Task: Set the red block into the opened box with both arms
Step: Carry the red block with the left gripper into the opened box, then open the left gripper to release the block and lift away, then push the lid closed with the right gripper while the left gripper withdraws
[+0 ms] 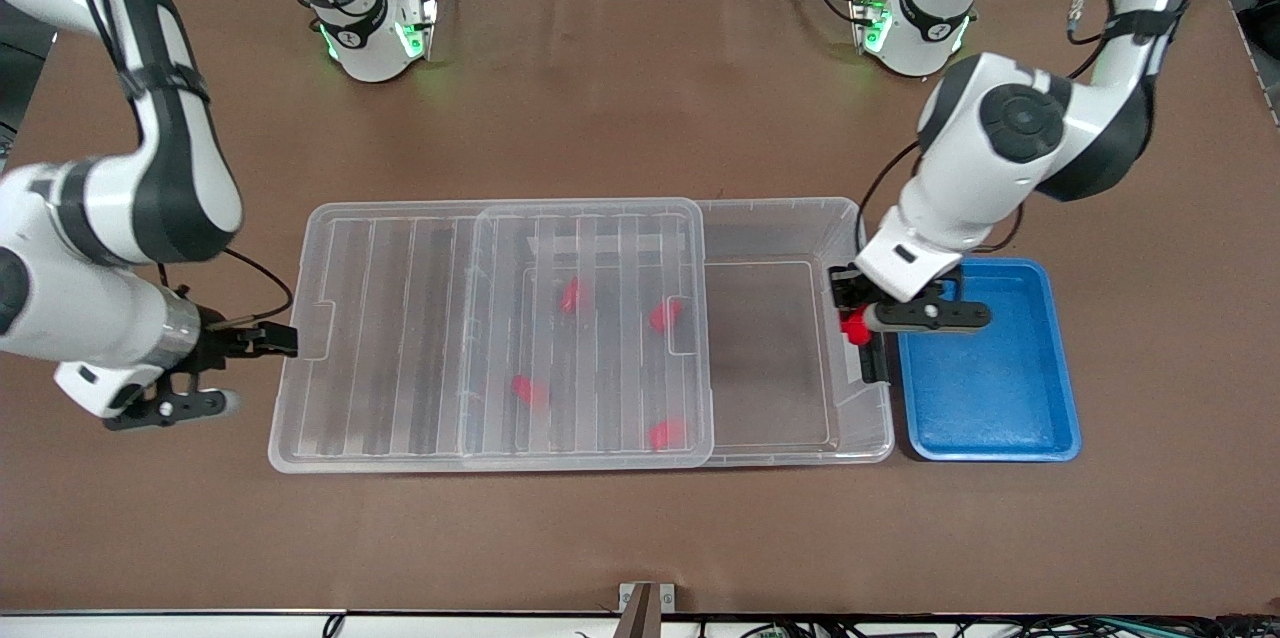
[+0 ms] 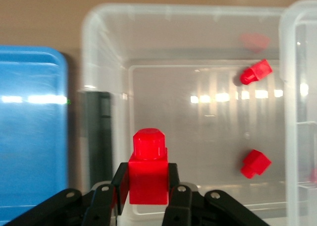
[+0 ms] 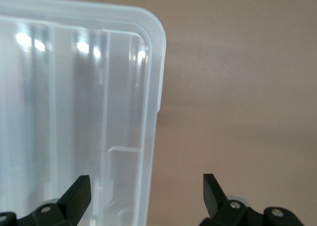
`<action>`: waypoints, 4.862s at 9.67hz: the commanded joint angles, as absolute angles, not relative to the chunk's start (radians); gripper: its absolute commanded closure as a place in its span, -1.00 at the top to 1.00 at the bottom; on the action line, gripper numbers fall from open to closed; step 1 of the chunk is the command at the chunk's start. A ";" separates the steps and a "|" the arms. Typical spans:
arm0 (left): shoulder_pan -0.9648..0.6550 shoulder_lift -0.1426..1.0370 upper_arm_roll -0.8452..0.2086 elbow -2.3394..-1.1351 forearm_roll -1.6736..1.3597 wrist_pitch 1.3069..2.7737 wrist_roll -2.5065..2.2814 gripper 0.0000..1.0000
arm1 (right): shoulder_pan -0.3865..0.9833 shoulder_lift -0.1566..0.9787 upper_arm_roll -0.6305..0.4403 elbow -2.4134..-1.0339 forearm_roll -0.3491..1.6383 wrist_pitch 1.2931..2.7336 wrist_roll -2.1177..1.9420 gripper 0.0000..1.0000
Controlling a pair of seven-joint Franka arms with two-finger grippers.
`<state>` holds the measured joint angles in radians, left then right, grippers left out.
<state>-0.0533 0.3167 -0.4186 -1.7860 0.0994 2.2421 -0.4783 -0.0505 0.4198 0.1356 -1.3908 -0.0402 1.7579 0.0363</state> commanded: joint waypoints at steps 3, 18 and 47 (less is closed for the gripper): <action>-0.078 0.664 -0.506 -1.668 0.409 2.238 -0.717 -1.00 | -0.098 0.096 0.047 -1.452 -0.009 1.537 0.175 1.00; -0.060 0.481 -0.509 -1.580 0.356 2.018 -0.648 0.99 | -0.100 -0.003 -0.061 -1.560 0.017 1.549 -0.034 1.00; -0.011 0.006 -0.077 -1.557 0.029 1.600 -0.130 1.00 | 0.166 0.529 0.074 -1.578 0.305 1.956 -0.103 -1.00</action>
<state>-0.0097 -0.0181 -0.0758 -1.5680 0.0390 1.6009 -0.1255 0.1513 0.5143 0.0737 -1.5850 0.2888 1.9393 -0.1254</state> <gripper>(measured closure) 0.000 0.991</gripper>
